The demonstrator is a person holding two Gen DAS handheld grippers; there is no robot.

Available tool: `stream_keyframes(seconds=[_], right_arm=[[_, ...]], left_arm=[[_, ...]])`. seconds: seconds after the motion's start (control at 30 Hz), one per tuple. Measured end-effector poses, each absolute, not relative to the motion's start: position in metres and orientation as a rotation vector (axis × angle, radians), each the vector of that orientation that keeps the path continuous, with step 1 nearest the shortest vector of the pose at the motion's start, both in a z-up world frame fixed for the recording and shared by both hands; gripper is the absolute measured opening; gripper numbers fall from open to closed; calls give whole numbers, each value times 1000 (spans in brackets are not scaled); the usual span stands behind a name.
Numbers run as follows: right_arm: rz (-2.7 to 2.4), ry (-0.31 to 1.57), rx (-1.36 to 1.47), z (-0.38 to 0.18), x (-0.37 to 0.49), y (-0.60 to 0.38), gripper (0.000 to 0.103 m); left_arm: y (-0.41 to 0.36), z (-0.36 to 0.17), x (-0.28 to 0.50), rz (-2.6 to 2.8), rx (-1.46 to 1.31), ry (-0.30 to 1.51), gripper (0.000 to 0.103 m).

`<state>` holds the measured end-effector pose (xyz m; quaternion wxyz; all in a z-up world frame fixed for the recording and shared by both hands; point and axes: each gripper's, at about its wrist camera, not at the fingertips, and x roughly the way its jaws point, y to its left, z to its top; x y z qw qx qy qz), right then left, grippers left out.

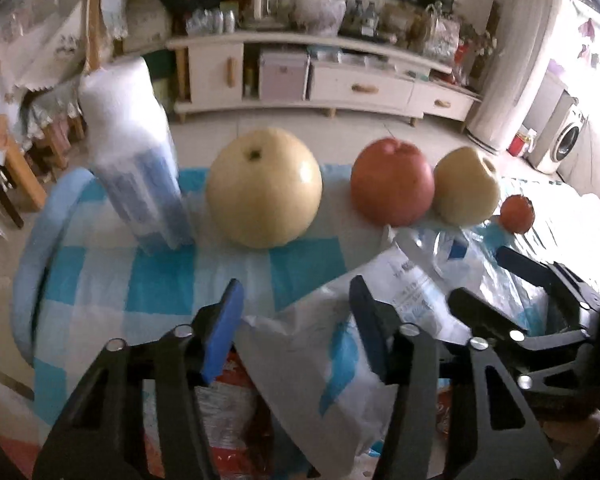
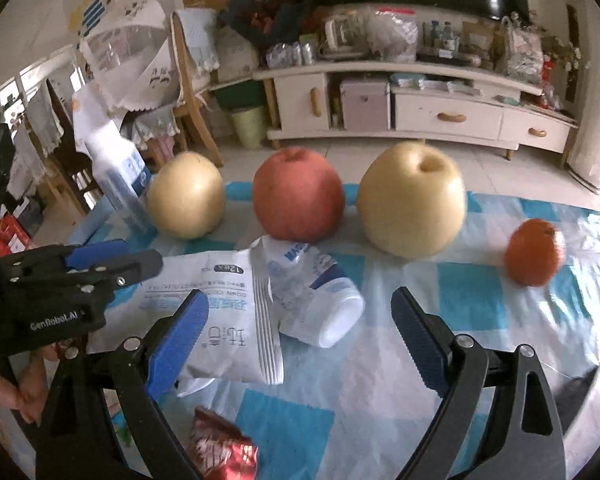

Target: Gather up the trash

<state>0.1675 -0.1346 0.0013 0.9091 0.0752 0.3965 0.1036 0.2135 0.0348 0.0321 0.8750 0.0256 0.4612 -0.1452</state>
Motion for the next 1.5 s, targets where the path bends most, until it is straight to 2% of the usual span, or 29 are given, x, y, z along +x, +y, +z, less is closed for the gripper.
stream_keyframes(seconds=[0.23,0.5,1.2,1.27,1.33,1.5], right_arm=[[360,875,251,-16,189,-138,92],[443,894,304,-15,172,-138,77],[481,929,322,7,26,-133,76],[454,907,338,16,11,-140,77],[420,883,357,23,-3,-148,82],[295,869,375,25,-53,-156,82]], left_arm=[[29,31,213,-373,68,1003,39],[28,30,189,-422,42,1013,39],[41,37,43,-541,-60,1017,39],[51,43,31,-541,-84,993,43],[63,50,20,-509,-90,958,59],[105,61,5,-351,-124,884,69]])
